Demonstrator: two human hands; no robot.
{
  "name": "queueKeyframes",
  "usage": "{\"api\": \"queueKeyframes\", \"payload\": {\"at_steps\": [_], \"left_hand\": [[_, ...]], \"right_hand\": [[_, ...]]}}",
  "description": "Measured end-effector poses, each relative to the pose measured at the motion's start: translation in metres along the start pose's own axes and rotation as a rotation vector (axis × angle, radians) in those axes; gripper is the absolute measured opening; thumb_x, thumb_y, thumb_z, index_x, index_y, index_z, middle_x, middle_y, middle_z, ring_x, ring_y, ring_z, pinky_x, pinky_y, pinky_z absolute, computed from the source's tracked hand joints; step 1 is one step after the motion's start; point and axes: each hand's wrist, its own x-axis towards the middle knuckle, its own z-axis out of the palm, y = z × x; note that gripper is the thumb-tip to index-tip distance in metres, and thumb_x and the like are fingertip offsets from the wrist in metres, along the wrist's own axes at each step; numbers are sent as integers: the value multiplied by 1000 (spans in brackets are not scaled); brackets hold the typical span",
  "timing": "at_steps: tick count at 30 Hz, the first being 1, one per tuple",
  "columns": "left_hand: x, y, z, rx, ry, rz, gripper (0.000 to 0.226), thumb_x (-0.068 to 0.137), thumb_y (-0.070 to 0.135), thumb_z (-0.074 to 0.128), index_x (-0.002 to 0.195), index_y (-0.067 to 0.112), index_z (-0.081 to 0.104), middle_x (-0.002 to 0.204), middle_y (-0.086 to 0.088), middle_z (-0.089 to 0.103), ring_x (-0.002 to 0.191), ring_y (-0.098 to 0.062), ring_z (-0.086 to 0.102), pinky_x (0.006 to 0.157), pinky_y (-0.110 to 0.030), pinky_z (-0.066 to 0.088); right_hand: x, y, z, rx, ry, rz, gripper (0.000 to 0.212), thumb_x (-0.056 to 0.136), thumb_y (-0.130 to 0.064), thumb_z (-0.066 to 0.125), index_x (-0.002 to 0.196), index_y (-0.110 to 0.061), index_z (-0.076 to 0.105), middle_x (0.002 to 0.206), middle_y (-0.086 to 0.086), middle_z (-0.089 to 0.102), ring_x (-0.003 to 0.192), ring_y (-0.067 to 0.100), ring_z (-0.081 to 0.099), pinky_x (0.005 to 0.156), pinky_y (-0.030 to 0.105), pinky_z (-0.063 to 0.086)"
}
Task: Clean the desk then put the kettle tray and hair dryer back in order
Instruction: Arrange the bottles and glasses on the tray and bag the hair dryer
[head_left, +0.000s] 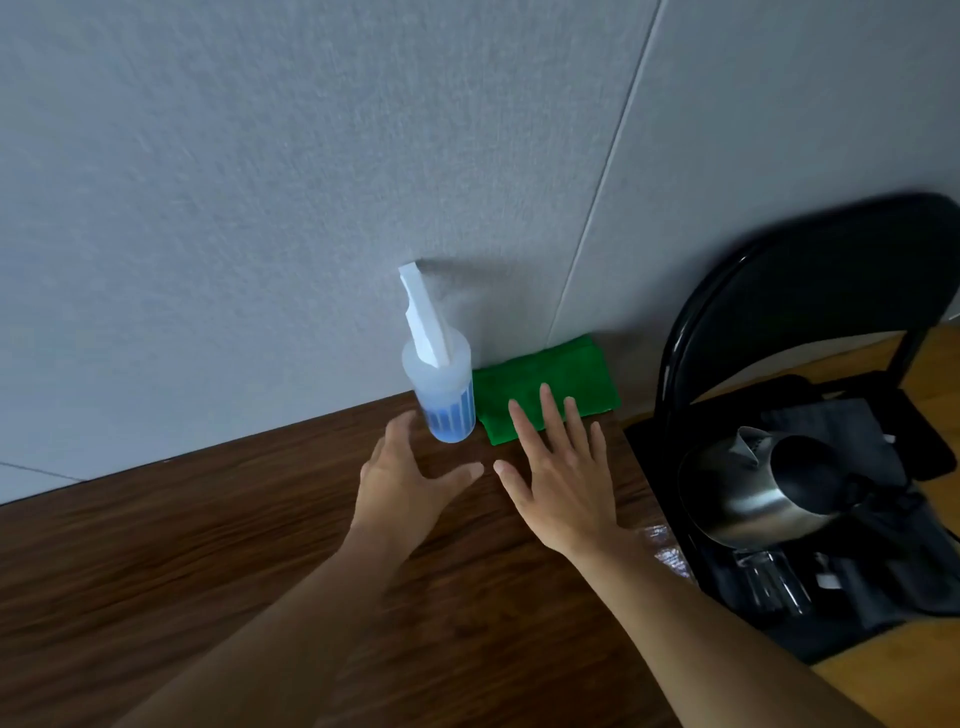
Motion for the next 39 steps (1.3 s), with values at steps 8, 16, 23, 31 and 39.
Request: {"api": "queueKeyframes", "payload": {"at_steps": [8, 16, 23, 31, 39], "left_hand": [[-48, -20, -5, 445, -272, 94, 84, 88, 80, 29, 155, 29, 28, 164, 1, 24, 151, -22, 21, 118, -49, 30], [-96, -8, 38, 493, -404, 282, 69, 92, 71, 34, 150, 33, 34, 161, 4, 31, 147, -18, 30, 115, -43, 35], [-130, 67, 116, 451, -479, 463, 62, 96, 66, 35, 151, 35, 32, 163, 8, 24, 149, -15, 23, 116, -40, 31], [-158, 143, 262, 426, -504, 462, 55, 99, 57, 41, 149, 35, 34, 159, 14, 26, 144, -9, 31, 113, -30, 33], [-132, 153, 367, 450, -448, 157, 50, 94, 43, 57, 142, 32, 46, 145, 12, 47, 127, -10, 52, 102, -26, 44]], "right_hand": [[-61, -9, -31, 28, -237, 10, 68, 101, -64, 16, 160, -29, 19, 170, 1, 5, 157, 23, 5, 126, 50, 13], [-149, 37, -67, 98, -331, 162, 56, 105, -56, 27, 144, -27, 52, 164, 1, 32, 152, 20, 25, 119, 41, 28], [-212, 161, -88, 102, -312, 315, 71, 97, -69, 15, 138, -29, 57, 158, -8, 38, 147, 14, 33, 108, 37, 44], [-219, 355, -80, 153, -184, 332, 44, 104, -48, 36, 116, -26, 72, 136, -8, 62, 128, 12, 55, 85, 30, 54], [-183, 533, -74, 140, -147, 318, 28, 102, -31, 46, 107, -24, 72, 106, -7, 71, 100, 16, 66, 68, 26, 52]]}}
